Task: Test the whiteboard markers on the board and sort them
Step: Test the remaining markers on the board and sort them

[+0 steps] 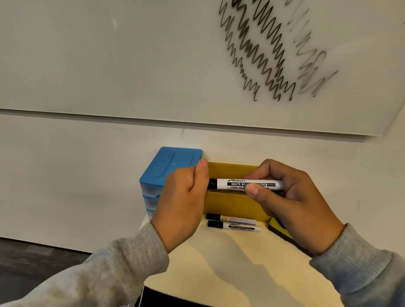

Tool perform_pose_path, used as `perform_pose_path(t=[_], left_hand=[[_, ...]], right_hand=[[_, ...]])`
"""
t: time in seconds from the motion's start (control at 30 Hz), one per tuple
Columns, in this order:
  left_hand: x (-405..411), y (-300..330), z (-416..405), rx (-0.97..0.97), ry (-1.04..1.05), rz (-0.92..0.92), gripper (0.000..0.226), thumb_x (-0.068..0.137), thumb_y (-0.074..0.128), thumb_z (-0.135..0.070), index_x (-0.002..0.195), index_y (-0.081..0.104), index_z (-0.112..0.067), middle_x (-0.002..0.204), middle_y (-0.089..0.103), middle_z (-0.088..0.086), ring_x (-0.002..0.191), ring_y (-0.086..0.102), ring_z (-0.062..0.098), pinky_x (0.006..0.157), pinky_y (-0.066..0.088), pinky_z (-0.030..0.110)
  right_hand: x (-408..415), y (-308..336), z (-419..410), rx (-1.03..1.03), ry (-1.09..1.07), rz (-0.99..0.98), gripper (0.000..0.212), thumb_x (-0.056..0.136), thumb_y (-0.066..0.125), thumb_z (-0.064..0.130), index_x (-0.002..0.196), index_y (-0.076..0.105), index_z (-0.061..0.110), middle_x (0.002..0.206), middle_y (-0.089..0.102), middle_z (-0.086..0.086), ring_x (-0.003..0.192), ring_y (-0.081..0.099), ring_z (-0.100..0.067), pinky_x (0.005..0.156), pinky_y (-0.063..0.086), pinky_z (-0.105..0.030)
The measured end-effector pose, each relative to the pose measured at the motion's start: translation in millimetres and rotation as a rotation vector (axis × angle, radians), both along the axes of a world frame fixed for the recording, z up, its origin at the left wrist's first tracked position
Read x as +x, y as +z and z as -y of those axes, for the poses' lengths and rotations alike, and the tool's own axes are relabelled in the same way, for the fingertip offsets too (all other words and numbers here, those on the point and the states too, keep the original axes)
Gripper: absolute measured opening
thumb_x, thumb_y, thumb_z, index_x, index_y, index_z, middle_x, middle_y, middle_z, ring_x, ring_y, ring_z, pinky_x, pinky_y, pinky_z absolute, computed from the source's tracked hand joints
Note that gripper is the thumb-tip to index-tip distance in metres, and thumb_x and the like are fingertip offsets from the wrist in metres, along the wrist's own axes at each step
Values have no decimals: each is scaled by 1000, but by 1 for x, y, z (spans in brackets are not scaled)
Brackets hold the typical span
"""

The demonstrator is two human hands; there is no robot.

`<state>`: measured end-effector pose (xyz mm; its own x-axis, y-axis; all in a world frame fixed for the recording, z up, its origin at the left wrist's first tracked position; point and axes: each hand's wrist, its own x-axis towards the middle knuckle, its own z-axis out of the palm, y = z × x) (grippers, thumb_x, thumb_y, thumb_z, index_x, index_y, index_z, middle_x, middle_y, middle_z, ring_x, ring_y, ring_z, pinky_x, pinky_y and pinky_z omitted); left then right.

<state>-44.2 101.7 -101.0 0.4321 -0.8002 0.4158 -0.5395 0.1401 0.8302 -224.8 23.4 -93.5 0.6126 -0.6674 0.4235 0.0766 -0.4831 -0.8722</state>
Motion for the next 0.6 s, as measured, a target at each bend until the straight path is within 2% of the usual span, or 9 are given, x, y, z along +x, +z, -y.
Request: perform_pose_path(t=[0.17,0.3,0.37,0.43,0.5,0.53,0.6], left_hand=[[-2,-4,-1,-57,-14,20,52,106,36,-30,57,43,-14,44,43,-14,46,44,4,45,32,14],[3,-13,1,-60,-82,54,53,103,35,-39,59,45,-10,49,44,-12,49,44,5,46,31,24],[4,-19,3,10,-142,31,47,104,36,-34,63,48,-17,52,53,-19,55,52,-1,49,35,16],[8,-30,4,90,-213,20,38,106,37,-29,71,51,-28,61,59,-29,68,59,-8,58,41,7],[17,-45,8,154,-266,73,34,105,38,-34,78,56,-25,68,63,-18,71,60,0,62,43,14],[22,-53,10,186,-283,113,35,104,39,-39,81,56,-20,70,61,-9,68,58,5,62,45,23],[32,-69,14,247,-298,172,35,101,42,-44,83,56,-17,70,55,-2,65,52,10,61,43,30]], right_hand=[[1,-3,1,133,50,10,21,84,67,26,93,70,7,56,44,10,45,33,-8,44,31,-20],[0,-11,10,153,63,-74,15,87,66,27,92,73,15,56,42,10,47,35,-6,45,32,-19],[-1,-24,17,66,25,-196,15,92,63,30,92,73,19,58,48,14,51,41,-3,52,35,-15],[-1,-40,22,-25,-24,-284,12,95,63,27,93,73,22,68,57,17,62,51,-1,59,37,-11],[-2,-56,27,-128,-89,-344,9,95,66,23,95,75,24,81,63,14,78,58,-4,67,41,-13],[-3,-64,30,-182,-122,-380,9,95,67,23,96,76,25,86,63,12,84,58,-5,70,42,-13],[-4,-78,35,-279,-153,-451,10,94,67,27,100,75,28,91,62,12,88,57,-5,74,44,-19]])
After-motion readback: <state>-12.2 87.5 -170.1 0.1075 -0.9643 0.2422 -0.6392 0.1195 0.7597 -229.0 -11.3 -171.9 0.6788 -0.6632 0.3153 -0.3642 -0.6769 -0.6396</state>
